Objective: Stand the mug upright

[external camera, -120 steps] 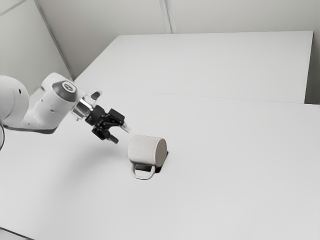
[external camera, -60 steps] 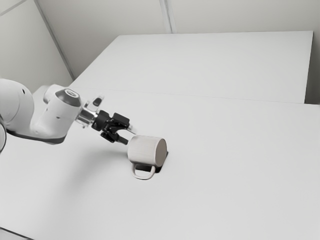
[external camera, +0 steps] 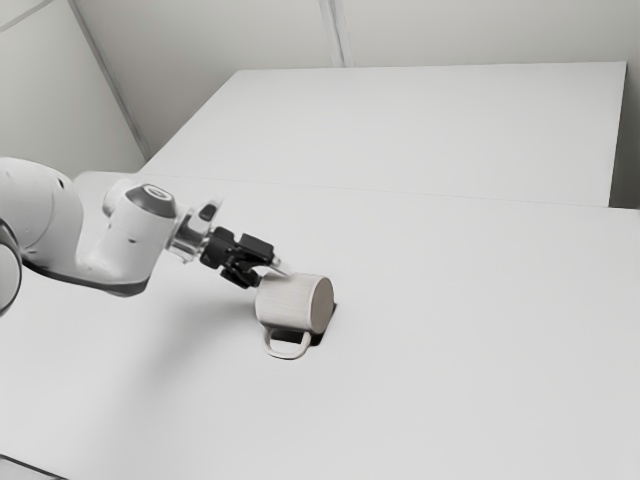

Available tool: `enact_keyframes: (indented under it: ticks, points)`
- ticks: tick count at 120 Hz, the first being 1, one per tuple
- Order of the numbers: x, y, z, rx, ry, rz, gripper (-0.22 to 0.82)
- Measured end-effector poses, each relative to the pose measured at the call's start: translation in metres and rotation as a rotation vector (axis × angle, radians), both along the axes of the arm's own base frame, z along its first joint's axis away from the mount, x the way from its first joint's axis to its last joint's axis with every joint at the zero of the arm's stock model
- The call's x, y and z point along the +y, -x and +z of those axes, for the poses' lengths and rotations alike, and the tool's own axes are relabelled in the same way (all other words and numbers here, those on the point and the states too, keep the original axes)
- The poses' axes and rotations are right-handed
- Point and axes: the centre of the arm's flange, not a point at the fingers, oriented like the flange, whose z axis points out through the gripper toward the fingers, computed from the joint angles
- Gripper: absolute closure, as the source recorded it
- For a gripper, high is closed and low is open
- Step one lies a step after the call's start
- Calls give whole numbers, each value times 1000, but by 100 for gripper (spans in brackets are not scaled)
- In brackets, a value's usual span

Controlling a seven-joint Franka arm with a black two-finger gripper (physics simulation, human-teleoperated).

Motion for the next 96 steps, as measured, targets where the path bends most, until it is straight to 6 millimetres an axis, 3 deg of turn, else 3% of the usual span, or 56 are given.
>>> enact_keyframes:
  ticks: [41, 96]
  points:
    - [-17, 4, -4, -28, 12, -43, 2]
    - [-28, 3, 4, -70, 13, -69, 50]
